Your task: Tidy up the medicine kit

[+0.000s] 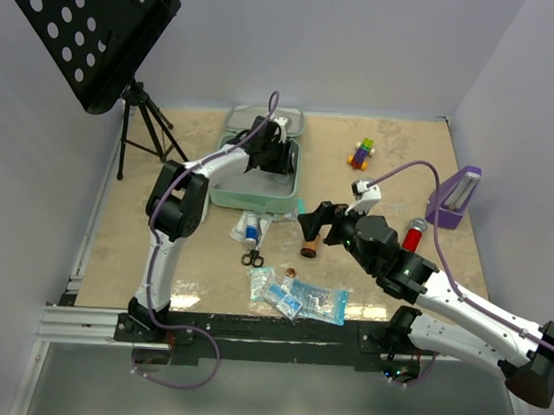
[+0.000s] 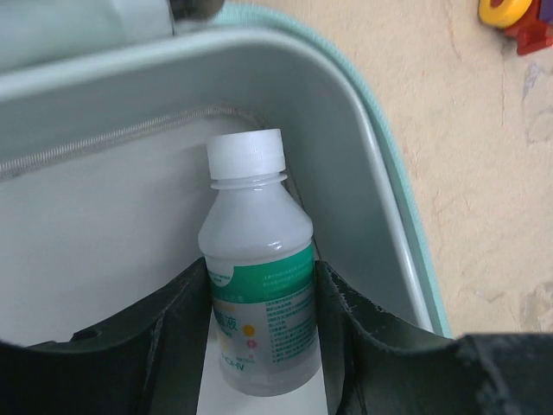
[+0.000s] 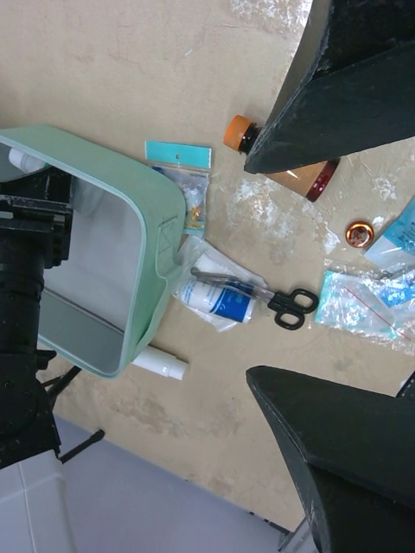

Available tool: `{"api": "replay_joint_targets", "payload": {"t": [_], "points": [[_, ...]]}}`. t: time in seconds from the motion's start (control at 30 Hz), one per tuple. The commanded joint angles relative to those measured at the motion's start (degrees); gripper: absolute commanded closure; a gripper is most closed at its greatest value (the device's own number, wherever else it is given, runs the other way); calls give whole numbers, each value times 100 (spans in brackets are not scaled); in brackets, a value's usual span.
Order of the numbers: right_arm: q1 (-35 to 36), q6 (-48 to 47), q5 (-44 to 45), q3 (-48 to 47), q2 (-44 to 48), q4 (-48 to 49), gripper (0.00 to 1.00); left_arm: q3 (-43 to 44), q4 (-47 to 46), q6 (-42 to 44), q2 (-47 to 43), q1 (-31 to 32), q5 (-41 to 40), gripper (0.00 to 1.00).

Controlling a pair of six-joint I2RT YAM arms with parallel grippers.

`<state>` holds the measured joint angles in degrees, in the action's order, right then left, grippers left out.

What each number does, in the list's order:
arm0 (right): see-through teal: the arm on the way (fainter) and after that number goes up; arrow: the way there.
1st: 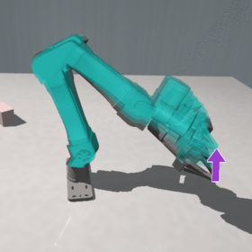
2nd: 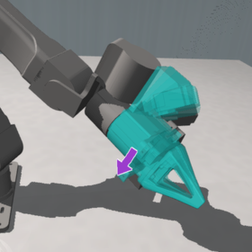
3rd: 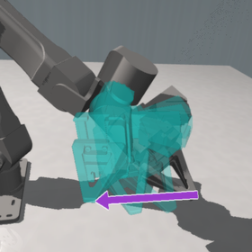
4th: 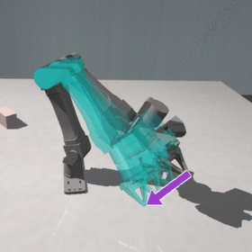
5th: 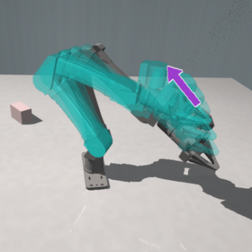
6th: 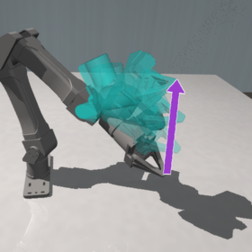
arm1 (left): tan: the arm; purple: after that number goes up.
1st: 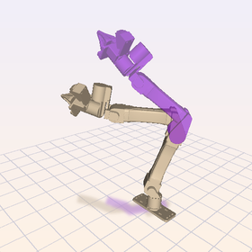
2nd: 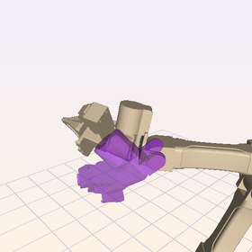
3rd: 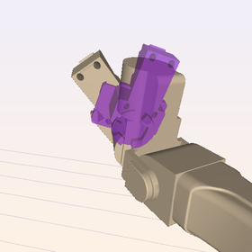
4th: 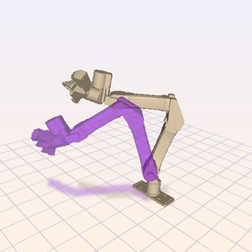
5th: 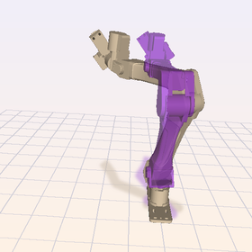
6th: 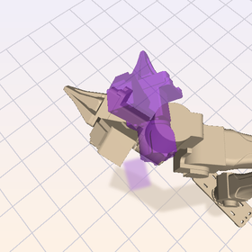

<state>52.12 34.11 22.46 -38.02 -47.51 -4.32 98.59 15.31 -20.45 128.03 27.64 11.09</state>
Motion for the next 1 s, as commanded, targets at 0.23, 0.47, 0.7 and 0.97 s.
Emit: {"api": "replay_joint_targets", "payload": {"t": [0.23, 0.47, 0.7, 0.97], "points": [[9, 78, -84, -39, 5, 45, 2, 215, -599, -267, 109, -48, 305, 34], [9, 52, -66, -100, -48, 19, 2, -269, -714, -293, -549, -48, 350, 0], [9, -9, 65, -206, 92, -104, 2, -1077, -696, -433, -2042, -92, -264, 0], [9, 184, 540, -215, 391, -438, 2, -2957, -925, -663, -3766, 968, -800, 0]]}}
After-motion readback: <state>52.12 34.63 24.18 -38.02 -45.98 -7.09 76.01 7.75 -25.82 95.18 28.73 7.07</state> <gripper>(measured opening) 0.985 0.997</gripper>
